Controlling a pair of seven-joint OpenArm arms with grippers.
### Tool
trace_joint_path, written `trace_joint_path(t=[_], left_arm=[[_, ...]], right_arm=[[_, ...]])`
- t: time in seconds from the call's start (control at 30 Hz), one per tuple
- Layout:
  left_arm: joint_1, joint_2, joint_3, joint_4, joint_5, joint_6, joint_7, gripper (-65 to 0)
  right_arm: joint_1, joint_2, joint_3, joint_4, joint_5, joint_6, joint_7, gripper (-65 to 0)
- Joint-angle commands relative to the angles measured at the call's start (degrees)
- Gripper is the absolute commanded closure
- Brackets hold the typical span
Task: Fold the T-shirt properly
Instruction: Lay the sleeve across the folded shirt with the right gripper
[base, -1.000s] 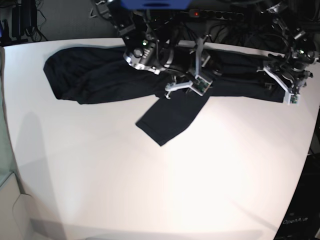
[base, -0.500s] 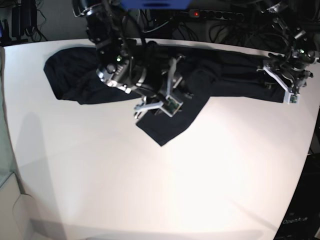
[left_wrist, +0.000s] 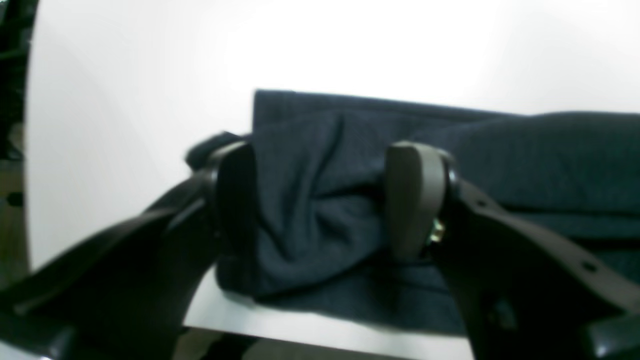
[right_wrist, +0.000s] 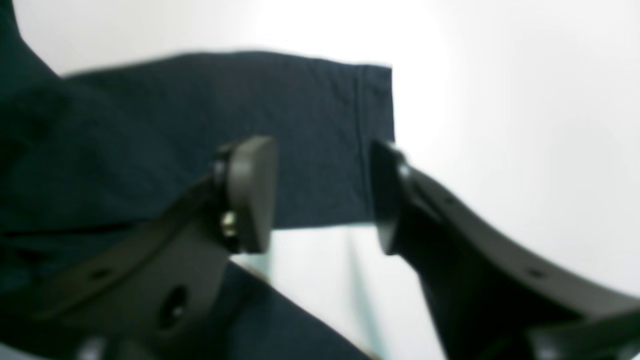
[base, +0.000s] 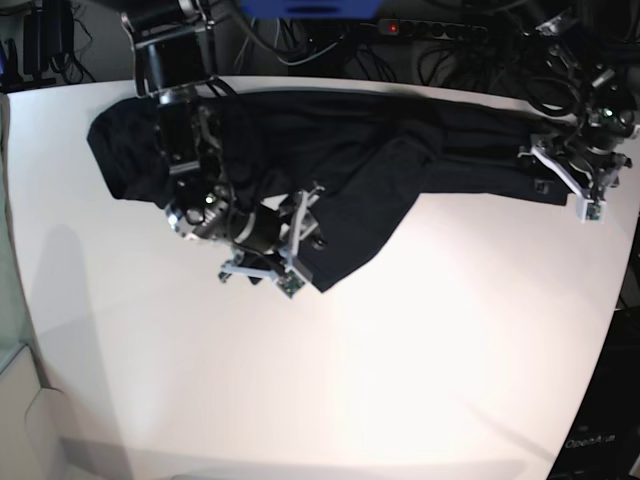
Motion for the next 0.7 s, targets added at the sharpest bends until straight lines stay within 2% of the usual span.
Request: trace_joint_path(t=[0.0,0.07,0.3,0.53,0.67], left_arm=[[-1.2,-0.7,-0.1,1.9,-0.7,0.1,-1.2,-39.4],[-1.3,-0.7,-0.1,3.0,-0.6,0.1,-1.1,-39.4],[-1.4,-0.7,-0.1,3.8,-0.5,0.1,-1.1,-39.4],[-1.4,-3.4,-1.6,1.6,-0.5,0.1,-1.1,-39.4],[-1.4,-3.4,-4.1,-0.1,-0.5,0.1,-1.4,-39.4]], right_arm=[[1.9,0.3,0.3,0.4,0.9,0.1,1.4,-36.0],[2.4,0.4,0.3,-0.5,0.9,0.1,1.5,-37.7],[4.3,2.9,0.6,-6.4,0.9,0.1,5.9,-37.7],[4.7,3.1,4.1,-14.1,0.9,0.1,12.0,-37.6],[4.3,3.1,4.1,-14.7,0.9,0.1,13.8,-37.5]])
